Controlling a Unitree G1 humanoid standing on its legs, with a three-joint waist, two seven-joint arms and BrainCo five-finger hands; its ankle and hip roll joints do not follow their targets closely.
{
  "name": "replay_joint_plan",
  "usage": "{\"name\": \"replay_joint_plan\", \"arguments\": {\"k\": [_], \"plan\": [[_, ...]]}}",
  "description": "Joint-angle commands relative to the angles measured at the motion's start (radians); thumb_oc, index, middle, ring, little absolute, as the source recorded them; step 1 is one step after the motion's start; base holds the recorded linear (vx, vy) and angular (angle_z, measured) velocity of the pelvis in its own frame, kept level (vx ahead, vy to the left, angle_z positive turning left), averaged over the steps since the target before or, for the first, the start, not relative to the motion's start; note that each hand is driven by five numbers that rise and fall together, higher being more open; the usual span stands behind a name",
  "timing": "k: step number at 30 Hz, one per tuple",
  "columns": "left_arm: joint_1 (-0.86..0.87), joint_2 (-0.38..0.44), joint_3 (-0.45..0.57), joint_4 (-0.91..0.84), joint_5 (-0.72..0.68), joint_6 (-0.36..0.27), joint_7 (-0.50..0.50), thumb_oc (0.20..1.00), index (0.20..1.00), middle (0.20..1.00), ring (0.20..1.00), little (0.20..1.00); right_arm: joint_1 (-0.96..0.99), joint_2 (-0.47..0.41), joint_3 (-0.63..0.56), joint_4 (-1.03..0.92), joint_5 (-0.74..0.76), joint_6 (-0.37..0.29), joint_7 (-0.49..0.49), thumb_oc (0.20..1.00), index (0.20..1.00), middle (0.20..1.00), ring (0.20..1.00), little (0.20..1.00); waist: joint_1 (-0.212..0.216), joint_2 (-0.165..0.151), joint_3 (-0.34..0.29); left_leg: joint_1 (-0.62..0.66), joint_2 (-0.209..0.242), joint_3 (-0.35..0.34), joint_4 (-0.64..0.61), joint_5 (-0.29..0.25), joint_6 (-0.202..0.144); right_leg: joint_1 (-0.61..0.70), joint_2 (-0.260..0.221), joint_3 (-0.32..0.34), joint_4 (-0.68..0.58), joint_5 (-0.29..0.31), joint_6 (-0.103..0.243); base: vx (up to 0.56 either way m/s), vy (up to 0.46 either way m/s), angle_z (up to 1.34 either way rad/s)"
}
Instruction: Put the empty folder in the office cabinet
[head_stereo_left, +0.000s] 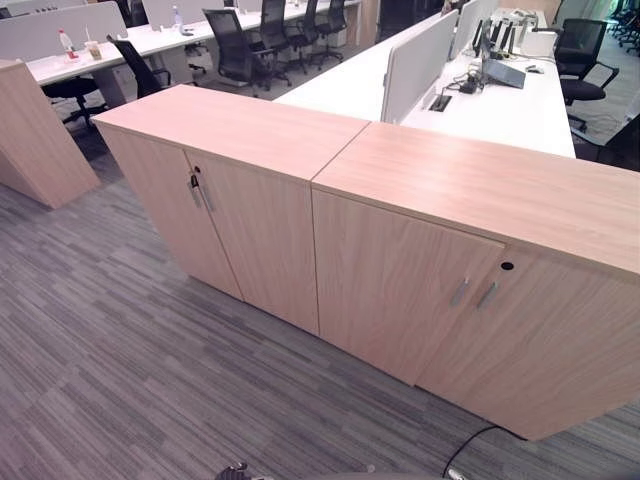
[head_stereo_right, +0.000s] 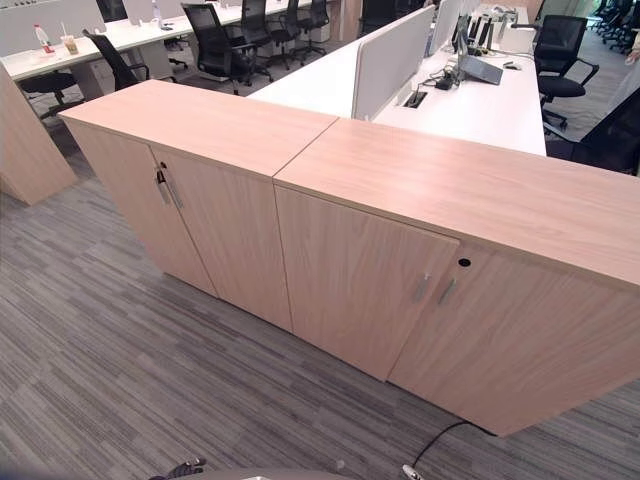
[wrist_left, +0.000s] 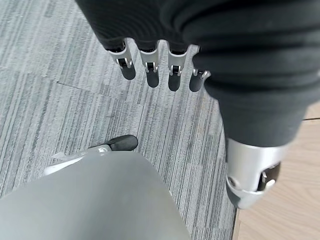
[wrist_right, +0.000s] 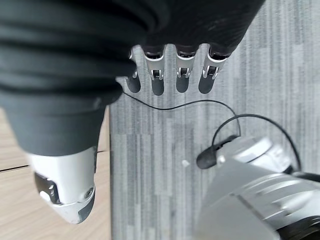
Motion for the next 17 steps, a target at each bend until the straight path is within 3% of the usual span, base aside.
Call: {"name": "replay_joint_plan", "arguments": {"k": [1,17], "plan": [[-0.015,0.007,0.024,0.024,0.024,-0.009,-0.006,1.0,1.0,1.0,1.0,1.0,-0.026,0.022,0.012,0.035,-0.037,-0.007,0.007,1.0,1.0,1.0,1.0,1.0,-0.013,-0.017,0.008,-0.014,-0.051,0.033,0.002,-0.052,0.016,0.015,-0.006,-0.017,-0.012,-0.034,0.076,0.01,0.027,-0.04],[-0.017,-0.004,-0.011,0.041,0.08,-0.001,-0.007,1.0,1.0,1.0,1.0,1.0,-0.04,0.053,0.091,0.0,-0.073,-0.01,0.011,1.0,1.0,1.0,1.0,1.0,-0.014,-0.022,-0.002,0.002,-0.056,0.05,0.002,-0.071,0.021,0.026,-0.011,-0.003,-0.018,-0.032,0.082,0.02,0.012,-0.09]]}}
